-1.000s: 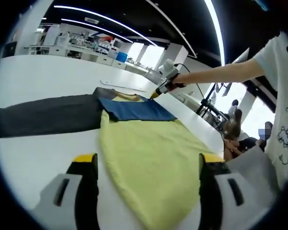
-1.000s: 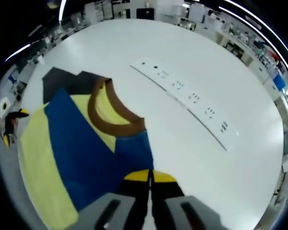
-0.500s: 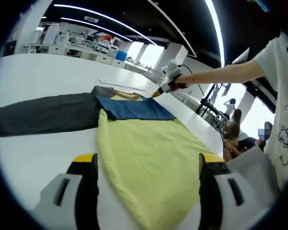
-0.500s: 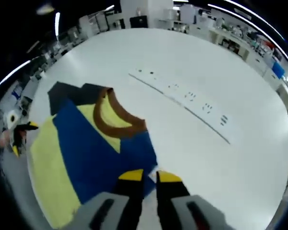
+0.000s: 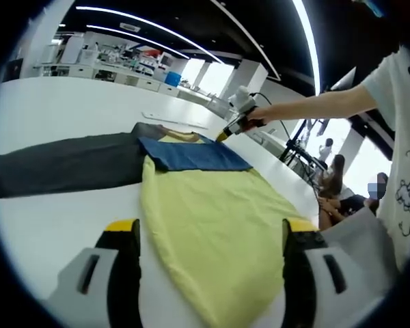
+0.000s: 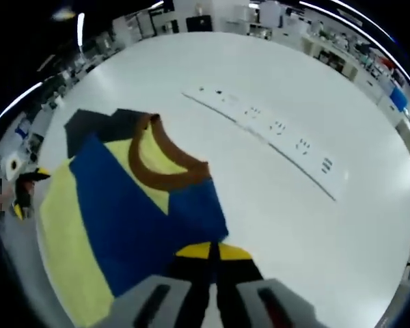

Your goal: Fold the garment on the visible template until the final outline fits inside the template.

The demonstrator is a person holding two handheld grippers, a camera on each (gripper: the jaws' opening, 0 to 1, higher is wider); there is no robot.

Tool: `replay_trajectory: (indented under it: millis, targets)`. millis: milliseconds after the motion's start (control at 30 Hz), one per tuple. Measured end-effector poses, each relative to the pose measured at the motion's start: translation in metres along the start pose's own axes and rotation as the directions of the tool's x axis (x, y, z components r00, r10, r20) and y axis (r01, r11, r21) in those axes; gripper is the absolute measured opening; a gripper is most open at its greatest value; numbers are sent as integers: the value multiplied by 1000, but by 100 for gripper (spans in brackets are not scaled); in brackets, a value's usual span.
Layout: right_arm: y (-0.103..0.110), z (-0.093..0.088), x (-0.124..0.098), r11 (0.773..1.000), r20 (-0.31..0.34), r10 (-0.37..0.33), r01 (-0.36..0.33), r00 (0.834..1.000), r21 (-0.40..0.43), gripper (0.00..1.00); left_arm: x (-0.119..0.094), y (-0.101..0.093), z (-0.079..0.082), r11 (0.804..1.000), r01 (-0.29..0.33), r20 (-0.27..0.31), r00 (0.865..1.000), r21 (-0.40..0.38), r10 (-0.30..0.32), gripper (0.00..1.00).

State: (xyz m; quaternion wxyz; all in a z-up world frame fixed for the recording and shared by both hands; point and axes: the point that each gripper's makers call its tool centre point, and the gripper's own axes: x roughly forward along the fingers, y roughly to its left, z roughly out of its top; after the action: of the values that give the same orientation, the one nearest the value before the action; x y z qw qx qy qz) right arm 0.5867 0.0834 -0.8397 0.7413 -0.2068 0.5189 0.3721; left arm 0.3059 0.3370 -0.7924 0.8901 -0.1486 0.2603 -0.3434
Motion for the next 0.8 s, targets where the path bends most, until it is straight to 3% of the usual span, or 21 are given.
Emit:
replay_trajectory:
  millis: [333, 700, 800]
  targets:
    - [-20, -26, -18, 993, -55, -32, 38, 998, 114, 0, 24, 7, 23, 1000, 18, 30, 999, 18, -18, 78]
    - [-13, -29, -15, 994, -57, -57, 62, 997, 86, 0, 22, 6, 12, 1000, 23, 9, 1000, 12, -23, 78]
    - [-21, -28, -14, 994, -54, -68, 72, 996, 79, 0, 17, 10, 9, 1000, 15, 6, 1000, 7, -15, 78]
